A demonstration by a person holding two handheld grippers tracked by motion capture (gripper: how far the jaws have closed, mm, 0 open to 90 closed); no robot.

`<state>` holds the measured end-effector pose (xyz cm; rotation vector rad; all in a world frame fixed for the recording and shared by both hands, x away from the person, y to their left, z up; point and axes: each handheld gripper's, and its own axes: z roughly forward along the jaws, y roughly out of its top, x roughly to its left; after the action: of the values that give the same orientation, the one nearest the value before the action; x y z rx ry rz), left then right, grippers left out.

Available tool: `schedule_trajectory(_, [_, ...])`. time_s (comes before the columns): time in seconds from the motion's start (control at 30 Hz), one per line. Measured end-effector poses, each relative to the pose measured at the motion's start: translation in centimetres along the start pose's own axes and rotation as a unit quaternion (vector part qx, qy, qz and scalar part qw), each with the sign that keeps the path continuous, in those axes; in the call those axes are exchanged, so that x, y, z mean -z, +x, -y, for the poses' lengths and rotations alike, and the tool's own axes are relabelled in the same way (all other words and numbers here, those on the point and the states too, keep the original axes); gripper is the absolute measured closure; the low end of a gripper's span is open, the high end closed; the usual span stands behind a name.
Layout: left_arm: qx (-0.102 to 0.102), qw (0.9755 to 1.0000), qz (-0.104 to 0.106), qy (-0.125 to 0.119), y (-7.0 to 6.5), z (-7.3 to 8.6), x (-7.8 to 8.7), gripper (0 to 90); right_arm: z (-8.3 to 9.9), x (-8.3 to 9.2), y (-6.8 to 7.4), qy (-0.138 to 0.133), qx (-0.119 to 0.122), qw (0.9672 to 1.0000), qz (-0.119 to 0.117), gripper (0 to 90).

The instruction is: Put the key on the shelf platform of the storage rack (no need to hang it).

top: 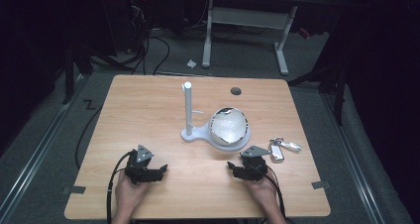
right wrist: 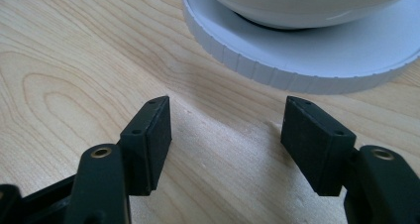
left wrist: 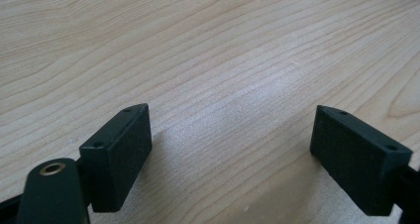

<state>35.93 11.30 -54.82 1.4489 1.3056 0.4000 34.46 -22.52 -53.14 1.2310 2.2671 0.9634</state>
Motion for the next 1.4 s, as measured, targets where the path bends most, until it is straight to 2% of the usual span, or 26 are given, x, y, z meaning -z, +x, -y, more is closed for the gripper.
schedule_trajectory(0.13, [0.0,1.0,0.0,0.001,0.0,0.0,0.0,16.6,0.0,0.0,0.0,-0.001,-0.01,0.9999,0.001,37.5])
schedule_trajectory(0.23, [0.0,1.0,-0.001,0.0,0.0,0.0,0.0,16.5,0.1,0.1,-0.1,0.001,-0.017,0.9996,0.022,37.3])
schedule_trajectory(0.43, [0.0,1.0,0.0,0.001,0.0,0.0,0.0,16.5,0.0,0.4,-0.6,0.005,-0.029,0.9992,0.026,38.7])
schedule_trajectory(0.73, [-0.001,1.0,0.0,0.001,0.0,0.0,0.0,16.6,0.0,1.6,-1.3,-0.01,-0.041,0.9988,0.025,41.8])
schedule_trajectory(0.83, [-0.001,1.0,0.001,0.001,0.0,0.0,0.0,16.6,0.2,2.5,-1.8,-0.026,-0.055,0.9978,0.027,42.5])
schedule_trajectory(0.93, [-0.002,1.0,0.001,0.002,0.0,0.0,0.0,16.6,0.3,2.8,-2.0,-0.032,-0.056,0.9974,0.031,42.5])
schedule_trajectory(1.0, [-0.001,1.0,0.0,0.001,0.0,0.0,0.0,16.5,0.3,3.1,-2.0,-0.022,-0.037,0.9981,0.044,42.1])
schedule_trajectory(1.07, [-0.001,1.0,0.0,0.001,0.0,0.0,0.0,16.6,0.3,3.2,-2.0,-0.022,-0.037,0.9981,0.044,42.1])
schedule_trajectory(1.17, [-0.002,1.0,0.001,0.002,0.0,0.0,0.0,16.6,0.6,3.7,-2.7,-0.027,-0.05,0.9973,0.047,42.1])
schedule_trajectory(1.4, [-0.002,1.0,0.004,0.003,0.0,0.0,0.0,16.6,0.7,4.8,-3.6,-0.031,-0.059,0.9963,0.054,42.0])
